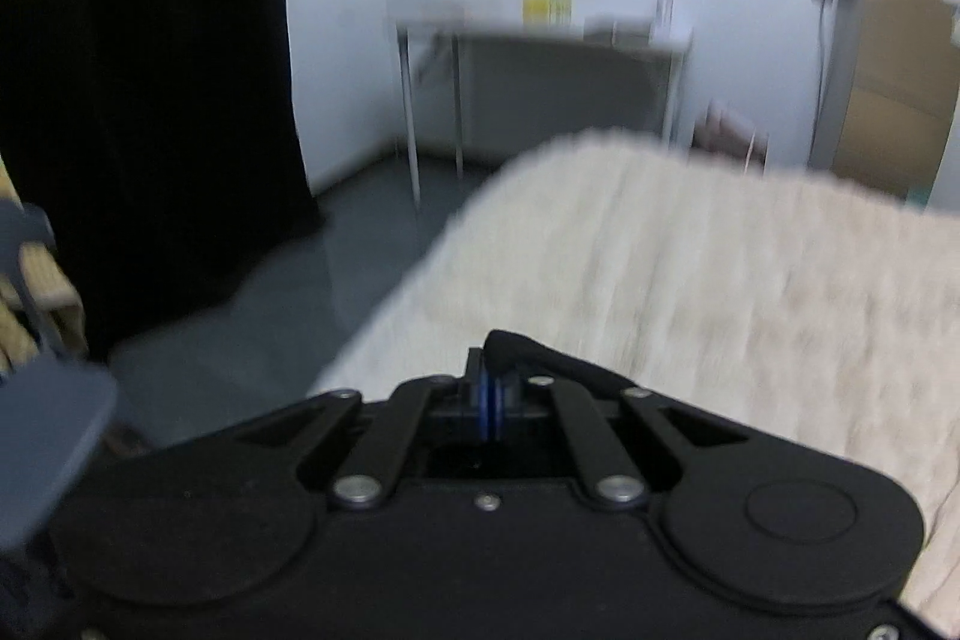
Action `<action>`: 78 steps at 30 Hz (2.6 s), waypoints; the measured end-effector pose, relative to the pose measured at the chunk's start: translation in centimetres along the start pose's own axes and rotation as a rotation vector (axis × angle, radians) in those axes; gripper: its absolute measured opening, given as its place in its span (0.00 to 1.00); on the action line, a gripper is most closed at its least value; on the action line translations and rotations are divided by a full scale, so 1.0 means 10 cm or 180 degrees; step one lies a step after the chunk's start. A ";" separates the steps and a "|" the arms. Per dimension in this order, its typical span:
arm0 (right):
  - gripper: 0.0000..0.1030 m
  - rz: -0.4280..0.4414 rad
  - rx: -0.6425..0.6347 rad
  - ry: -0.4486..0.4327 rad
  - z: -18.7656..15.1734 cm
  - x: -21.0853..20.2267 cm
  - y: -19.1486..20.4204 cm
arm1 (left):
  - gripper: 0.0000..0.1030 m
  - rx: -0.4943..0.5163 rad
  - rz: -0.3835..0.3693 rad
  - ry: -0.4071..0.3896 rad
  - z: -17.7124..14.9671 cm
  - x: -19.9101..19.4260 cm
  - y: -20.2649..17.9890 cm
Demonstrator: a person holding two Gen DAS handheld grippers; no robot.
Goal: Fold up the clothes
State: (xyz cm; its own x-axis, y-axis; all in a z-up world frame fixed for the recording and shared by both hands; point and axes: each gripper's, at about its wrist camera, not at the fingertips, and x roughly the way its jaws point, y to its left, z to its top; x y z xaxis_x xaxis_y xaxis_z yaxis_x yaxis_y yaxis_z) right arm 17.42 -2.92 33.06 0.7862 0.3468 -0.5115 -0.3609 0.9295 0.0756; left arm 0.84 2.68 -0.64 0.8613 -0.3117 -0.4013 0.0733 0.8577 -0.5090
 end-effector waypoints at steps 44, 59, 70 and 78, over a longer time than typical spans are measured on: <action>0.70 -0.0815 -0.0106 -0.0005 -3.60 -0.60 -2.05 | 0.99 0.1882 -0.0037 0.0179 0.93 1.24 -0.60; 0.72 -0.0982 -0.0412 -0.0135 -3.75 -0.48 -1.92 | 0.69 0.2307 -0.0663 0.1657 0.72 3.05 -0.59; 0.73 -0.1082 -0.0590 -0.0149 -3.77 -0.43 -1.89 | 0.01 0.2256 -0.0917 0.1436 0.76 3.00 -0.93; 0.73 -0.1137 -0.0683 -0.0148 -3.77 -0.40 -1.87 | 0.01 0.2261 -0.1087 0.0432 1.59 2.15 -1.75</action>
State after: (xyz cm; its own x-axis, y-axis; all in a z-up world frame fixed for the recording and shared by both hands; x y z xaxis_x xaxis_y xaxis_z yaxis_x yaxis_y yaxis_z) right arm 2.06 -26.38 1.41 0.9009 0.0172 -0.4337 -0.1539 0.9470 -0.2821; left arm 26.04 -12.54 11.75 0.6681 -0.6120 -0.4232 0.6641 0.7470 -0.0319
